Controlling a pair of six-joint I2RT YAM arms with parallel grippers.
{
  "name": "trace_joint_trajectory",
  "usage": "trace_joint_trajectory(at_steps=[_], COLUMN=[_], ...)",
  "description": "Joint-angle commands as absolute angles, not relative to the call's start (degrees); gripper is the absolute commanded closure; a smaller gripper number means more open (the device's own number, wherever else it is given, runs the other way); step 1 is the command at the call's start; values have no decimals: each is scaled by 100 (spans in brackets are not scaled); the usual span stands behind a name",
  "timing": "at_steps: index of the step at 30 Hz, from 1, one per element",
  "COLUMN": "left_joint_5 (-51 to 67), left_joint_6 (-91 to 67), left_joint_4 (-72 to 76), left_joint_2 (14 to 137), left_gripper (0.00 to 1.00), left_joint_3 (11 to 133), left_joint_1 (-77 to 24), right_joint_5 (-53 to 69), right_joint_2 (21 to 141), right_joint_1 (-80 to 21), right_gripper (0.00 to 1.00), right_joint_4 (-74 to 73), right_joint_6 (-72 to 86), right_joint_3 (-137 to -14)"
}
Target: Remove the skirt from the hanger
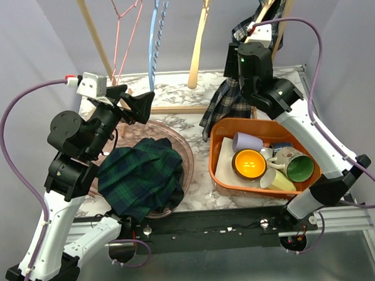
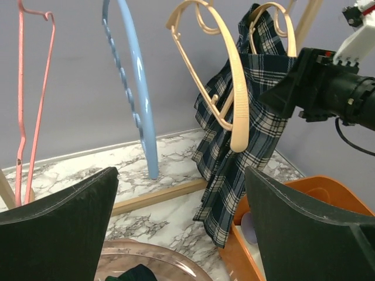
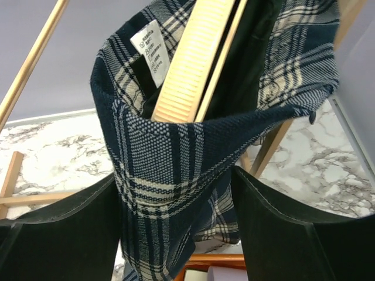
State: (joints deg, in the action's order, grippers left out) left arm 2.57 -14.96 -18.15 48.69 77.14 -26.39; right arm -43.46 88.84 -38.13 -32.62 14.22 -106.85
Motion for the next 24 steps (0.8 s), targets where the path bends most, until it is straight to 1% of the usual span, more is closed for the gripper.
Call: trace_joint_trajectory(at_steps=[1, 4, 8, 10, 13, 15, 18, 19, 21, 22, 24], left_joint_5=[44, -167, -255, -229, -211, -202, -202, -202, -211, -220, -228], left_joint_6=[-1582, -1573, -1573, -1564, -1538, -1521, -1512, -1512, -1503, -1494, -1529], left_joint_4=[-1661, -1583, -1442, -1433, -1441, -1433, -1433, -1407, -1406, -1398, -1362], left_joint_2=[4887, 4817, 4659, 4649, 4658, 4641, 4632, 4623, 4597, 4588, 4579], left_gripper=[1, 1, 1, 1, 1, 1, 1, 1, 1, 1, 1], left_joint_3=[7822, 7717, 7550, 7523, 7497, 7471, 7436, 7427, 7418, 7409, 7392], left_joint_1=[-2672, -2672, -2672, -2672, -2672, -2672, -2672, -2672, -2672, -2672, -2672], right_joint_5=[-4352, -4078, -4087, -4078, -4113, -4140, -4052, -4008, -3911, -3894, -3841], right_joint_2=[8210, 8033, 8095, 8130, 8235, 8297, 8358, 8358, 8376, 8385, 8402], right_joint_1=[-3771, -3779, -3771, -3771, -3779, -3779, -3771, -3771, -3771, -3771, -3771], right_gripper=[24, 24, 24, 22, 23, 26, 36, 40, 46, 52, 58], right_joint_4=[-3051, -2988, -3120, -3050, -2874, -2839, -2681, -2628, -2514, -2479, -2400], right_joint_6=[1257, 1257, 1275, 1222, 1073, 1011, 897, 862, 826, 817, 739], right_joint_3=[-10179, -10142, -10266, -10239, -10239, -10344, -10380, -10380, -10397, -10415, -10441])
